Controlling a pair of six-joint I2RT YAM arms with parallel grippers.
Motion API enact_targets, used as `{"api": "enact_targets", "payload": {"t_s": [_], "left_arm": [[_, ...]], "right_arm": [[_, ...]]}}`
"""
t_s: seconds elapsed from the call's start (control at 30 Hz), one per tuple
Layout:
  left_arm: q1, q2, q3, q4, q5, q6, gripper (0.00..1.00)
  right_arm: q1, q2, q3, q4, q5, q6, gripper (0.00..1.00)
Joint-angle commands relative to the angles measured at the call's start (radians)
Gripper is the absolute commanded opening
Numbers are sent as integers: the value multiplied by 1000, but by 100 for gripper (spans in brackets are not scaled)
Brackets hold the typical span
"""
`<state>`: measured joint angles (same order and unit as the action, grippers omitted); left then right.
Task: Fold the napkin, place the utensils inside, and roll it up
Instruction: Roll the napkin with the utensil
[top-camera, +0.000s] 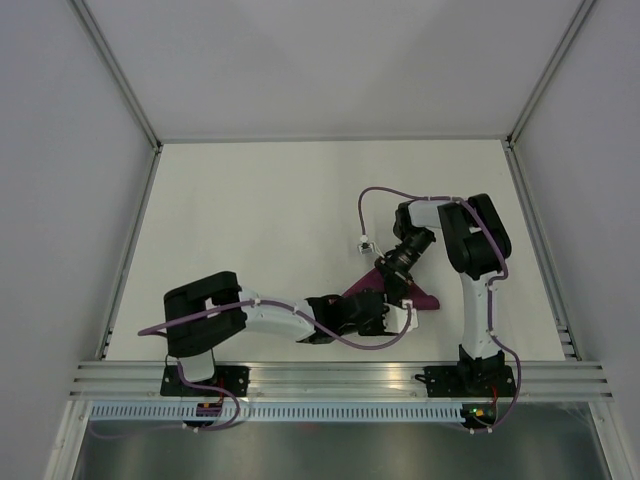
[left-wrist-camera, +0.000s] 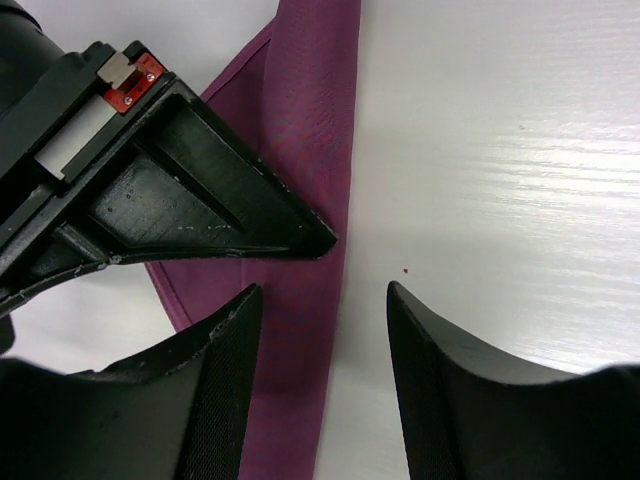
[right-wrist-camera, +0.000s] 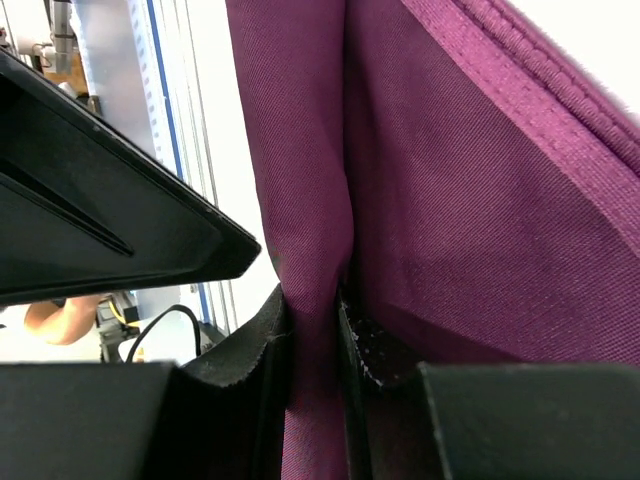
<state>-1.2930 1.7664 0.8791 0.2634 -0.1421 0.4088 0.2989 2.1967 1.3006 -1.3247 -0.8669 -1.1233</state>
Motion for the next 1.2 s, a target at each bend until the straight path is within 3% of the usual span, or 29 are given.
{"api": "enact_targets", "payload": {"t_s": [0.0, 0.3, 0.4, 0.5, 0.63, 0.73, 0.93, 1.17], "left_arm": [[-32, 48, -19, 100, -79, 120, 58], [-45, 122, -28, 135, -120, 160, 55], [-45, 143, -26, 129, -120, 159, 48], [-45, 157, -25, 112, -110, 142, 33], [-45, 173, -12, 73, -76, 121, 13], [-42, 174, 1, 27, -33, 102, 7], [-28, 179, 26, -55, 61, 58, 2], [-6, 189, 44, -101, 125, 4, 2]], "right_arm": [[0, 60, 25, 173, 124, -38, 12], [-6, 109, 83, 125, 123, -33, 13], [-6, 113, 92, 116, 121, -32, 13], [-6, 112, 103, 111, 117, -32, 13], [-9, 109, 112, 102, 108, -32, 20], [-7, 107, 118, 97, 100, -32, 27], [-9, 61, 124, 79, 80, -43, 53], [-14, -37, 141, 113, 75, 3, 66]]}}
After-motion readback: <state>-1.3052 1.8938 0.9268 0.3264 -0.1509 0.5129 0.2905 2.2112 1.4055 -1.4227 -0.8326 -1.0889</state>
